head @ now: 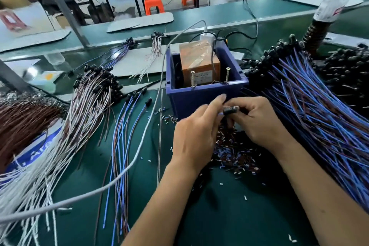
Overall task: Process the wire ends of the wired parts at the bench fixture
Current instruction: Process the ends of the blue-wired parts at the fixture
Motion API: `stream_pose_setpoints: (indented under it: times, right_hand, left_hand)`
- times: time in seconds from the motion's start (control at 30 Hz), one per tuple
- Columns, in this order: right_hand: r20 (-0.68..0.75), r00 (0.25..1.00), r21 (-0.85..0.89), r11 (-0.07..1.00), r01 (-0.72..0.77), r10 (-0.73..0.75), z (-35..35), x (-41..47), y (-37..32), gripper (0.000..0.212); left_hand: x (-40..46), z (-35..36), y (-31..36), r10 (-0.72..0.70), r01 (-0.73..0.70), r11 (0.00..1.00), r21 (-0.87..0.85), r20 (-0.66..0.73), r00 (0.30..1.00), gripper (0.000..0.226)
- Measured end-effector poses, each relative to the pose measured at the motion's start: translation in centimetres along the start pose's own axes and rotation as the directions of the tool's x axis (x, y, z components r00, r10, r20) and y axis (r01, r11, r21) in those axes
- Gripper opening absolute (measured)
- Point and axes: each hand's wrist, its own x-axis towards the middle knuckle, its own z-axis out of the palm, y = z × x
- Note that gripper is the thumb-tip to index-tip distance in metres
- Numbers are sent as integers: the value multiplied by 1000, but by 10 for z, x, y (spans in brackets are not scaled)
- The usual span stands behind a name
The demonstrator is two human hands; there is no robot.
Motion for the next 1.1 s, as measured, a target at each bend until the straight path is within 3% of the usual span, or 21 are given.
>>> stream_pose_setpoints:
  times: [0.1,0.2,0.47,0.63,0.8,0.9,1.0,1.1]
  right_hand:
    - [-79,996,9,999,-41,42,-3,2,4,20]
    - [-151,979,129,985,-117,136,-6,1,7,22]
    - [-184,936,257,934,-248,299,1,0,7,36]
    - [-179,929,400,887,-232,324,0,0,2,35]
    - [-167,940,422,883,-204,296,-4,-1,3,34]
    - [-245,909,523,835,-170,338,-13,1,6,35]
    - [-291,892,491,854,-172,347,-17,1,9,32]
    - [-228,917,485,855,-186,328,-9,0,9,37]
  left_hand:
    - [-1,2,-11,-48,48,998,-41,-3,999,36]
    - [0,0,-18,-86,84,996,-34,-63,994,17]
    - [0,2,-29,-176,164,980,-111,-104,979,20]
    - [0,0,-34,-169,155,963,-222,-45,985,24]
    - [0,-2,-35,-157,149,950,-273,-8,988,25]
    - [-1,-5,-40,-220,197,932,-303,-42,975,26]
    - [-1,-7,-42,-308,251,875,-415,-76,948,27]
    - [-2,-6,-39,-309,253,876,-410,-75,948,26]
